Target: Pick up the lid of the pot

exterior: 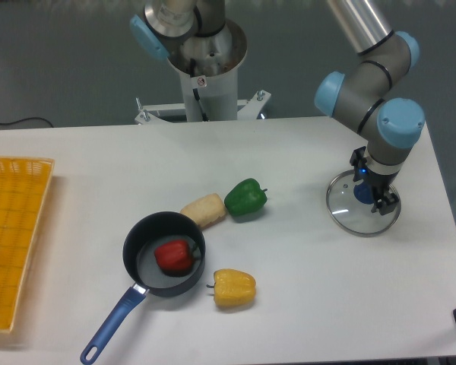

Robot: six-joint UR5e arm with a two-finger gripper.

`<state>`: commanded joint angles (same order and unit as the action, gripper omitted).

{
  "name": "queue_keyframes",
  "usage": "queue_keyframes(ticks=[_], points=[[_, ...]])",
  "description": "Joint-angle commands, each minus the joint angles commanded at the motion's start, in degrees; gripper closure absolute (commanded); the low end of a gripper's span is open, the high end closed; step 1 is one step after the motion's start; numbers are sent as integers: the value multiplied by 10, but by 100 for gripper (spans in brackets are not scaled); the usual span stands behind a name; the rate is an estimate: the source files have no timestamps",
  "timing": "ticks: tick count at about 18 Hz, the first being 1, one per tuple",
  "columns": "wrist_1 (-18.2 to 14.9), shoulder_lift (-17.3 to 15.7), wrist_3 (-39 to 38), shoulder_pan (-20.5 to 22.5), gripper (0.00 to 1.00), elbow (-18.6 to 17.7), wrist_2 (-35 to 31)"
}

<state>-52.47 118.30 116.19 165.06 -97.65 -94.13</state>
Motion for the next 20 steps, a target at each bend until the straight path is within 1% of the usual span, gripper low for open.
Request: queue_keyframes(ticks=[3, 4, 6, 8, 12, 13, 20], points=[[0, 0, -1, 0, 27, 0, 0], [0, 0, -1, -1, 30, 0, -1], [0, 0, -2, -1, 31, 0, -1], [0, 0, -4, -2, 37, -1, -1], [0, 0, -7, -2, 42, -1, -1], [0, 0, -8, -3, 45, -1, -1], [0, -3, -7, -3, 47, -1, -1]])
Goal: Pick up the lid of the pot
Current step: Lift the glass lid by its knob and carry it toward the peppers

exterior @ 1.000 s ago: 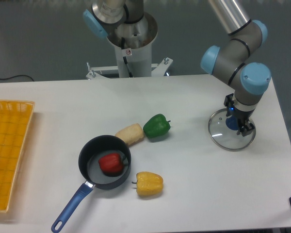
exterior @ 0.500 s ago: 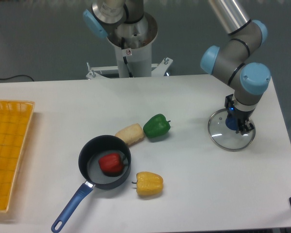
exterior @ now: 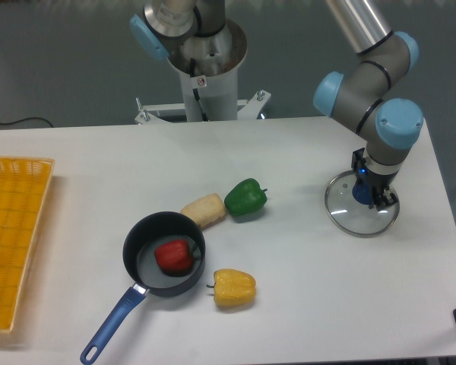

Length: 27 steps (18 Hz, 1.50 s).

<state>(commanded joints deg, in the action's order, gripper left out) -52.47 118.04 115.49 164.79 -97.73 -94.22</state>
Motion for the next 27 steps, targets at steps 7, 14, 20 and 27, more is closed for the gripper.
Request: queue_keyframes(ticks=[7, 14, 20, 27], points=[[-11, -31, -9, -11, 47, 0, -3], [-59, -66, -52, -29, 47, 3, -2], [-108, -82, -128, -73, 47, 18, -2], [-176, -97, -173, -99, 47, 51, 3]])
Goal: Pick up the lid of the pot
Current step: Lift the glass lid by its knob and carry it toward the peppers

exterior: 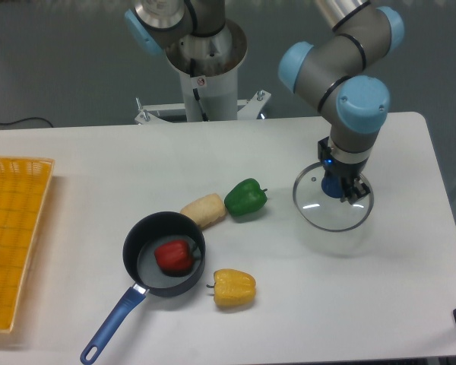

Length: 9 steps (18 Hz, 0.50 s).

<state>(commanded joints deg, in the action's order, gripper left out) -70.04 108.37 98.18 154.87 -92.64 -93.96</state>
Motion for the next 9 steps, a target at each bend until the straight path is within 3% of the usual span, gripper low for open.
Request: queue_keyframes(ticks=[9], points=[[-8, 1, -49, -29, 47, 7, 1]])
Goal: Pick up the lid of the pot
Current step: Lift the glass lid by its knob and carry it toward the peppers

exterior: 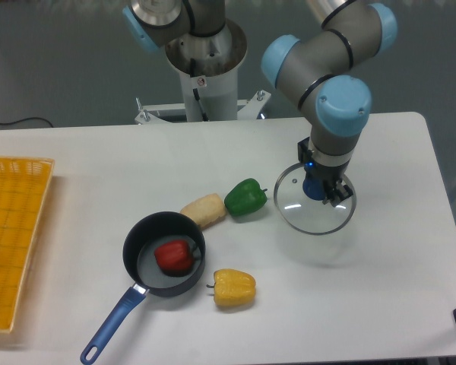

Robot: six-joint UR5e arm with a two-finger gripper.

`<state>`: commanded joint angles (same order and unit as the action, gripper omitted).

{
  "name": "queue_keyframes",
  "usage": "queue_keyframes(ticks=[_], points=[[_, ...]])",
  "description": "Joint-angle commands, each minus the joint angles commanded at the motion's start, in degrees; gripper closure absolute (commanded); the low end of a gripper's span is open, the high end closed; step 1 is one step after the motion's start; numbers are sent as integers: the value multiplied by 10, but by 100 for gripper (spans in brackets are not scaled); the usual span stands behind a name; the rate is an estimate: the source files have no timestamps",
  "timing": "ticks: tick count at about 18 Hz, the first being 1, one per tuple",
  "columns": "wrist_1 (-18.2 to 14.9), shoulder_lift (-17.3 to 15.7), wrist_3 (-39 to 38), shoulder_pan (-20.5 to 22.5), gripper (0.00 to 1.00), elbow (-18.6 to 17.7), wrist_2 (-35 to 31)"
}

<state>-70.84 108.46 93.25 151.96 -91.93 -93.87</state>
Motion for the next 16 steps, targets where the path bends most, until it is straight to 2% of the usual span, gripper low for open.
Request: queue_keyframes(ticks=[16], points=[[-1, 6, -8, -9, 47, 11, -5]])
